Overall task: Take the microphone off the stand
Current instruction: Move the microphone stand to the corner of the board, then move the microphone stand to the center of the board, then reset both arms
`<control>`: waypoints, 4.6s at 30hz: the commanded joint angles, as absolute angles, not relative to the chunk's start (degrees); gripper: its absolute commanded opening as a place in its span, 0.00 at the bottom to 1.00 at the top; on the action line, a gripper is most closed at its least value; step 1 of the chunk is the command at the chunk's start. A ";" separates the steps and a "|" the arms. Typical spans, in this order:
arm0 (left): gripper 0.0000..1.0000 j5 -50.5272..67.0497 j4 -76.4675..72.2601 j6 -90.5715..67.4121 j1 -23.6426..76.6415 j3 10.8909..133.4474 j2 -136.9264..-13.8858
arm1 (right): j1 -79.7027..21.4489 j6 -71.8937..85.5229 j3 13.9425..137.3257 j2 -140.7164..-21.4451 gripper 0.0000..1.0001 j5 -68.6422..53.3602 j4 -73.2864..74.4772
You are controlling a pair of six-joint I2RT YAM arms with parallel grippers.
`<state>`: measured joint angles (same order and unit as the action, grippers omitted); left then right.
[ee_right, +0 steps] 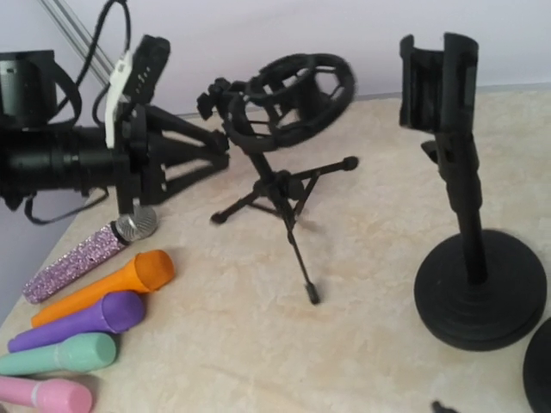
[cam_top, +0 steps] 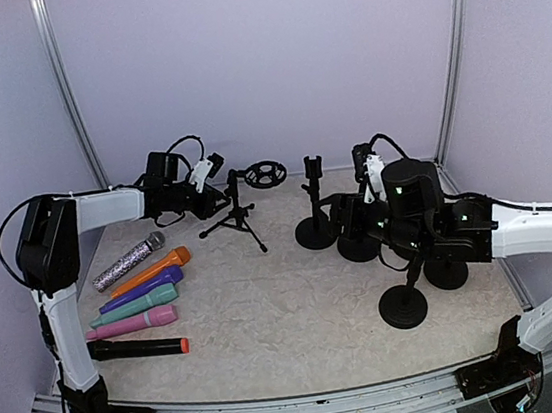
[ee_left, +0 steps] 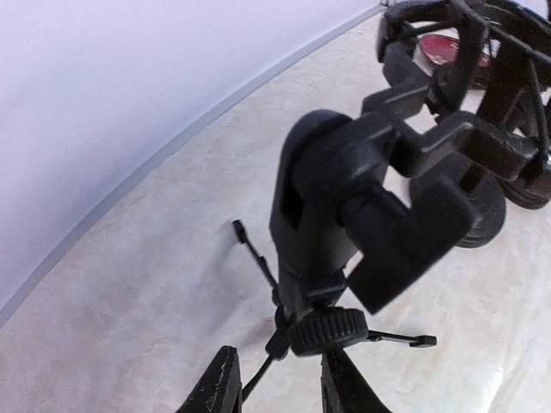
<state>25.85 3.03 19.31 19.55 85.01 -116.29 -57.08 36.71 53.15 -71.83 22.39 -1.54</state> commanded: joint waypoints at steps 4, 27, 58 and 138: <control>0.38 23.02 2.47 20.35 15.64 89.76 -118.04 | -53.85 33.94 57.74 -71.86 0.78 21.04 -0.03; 0.99 31.64 22.96 25.28 11.12 80.96 -97.09 | -53.98 42.00 68.01 -50.35 1.00 19.65 63.35; 0.84 38.33 28.85 27.52 6.46 81.05 -93.81 | -52.27 30.59 65.10 -65.33 0.16 20.18 51.97; 0.99 24.92 -32.91 5.90 -7.21 37.68 -85.65 | -25.20 -9.27 16.21 -75.00 1.00 46.90 -65.46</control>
<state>25.80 -17.85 10.33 -7.05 39.48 -82.89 -30.96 -6.39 19.51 -73.95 49.60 -52.84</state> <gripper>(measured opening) 0.988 0.998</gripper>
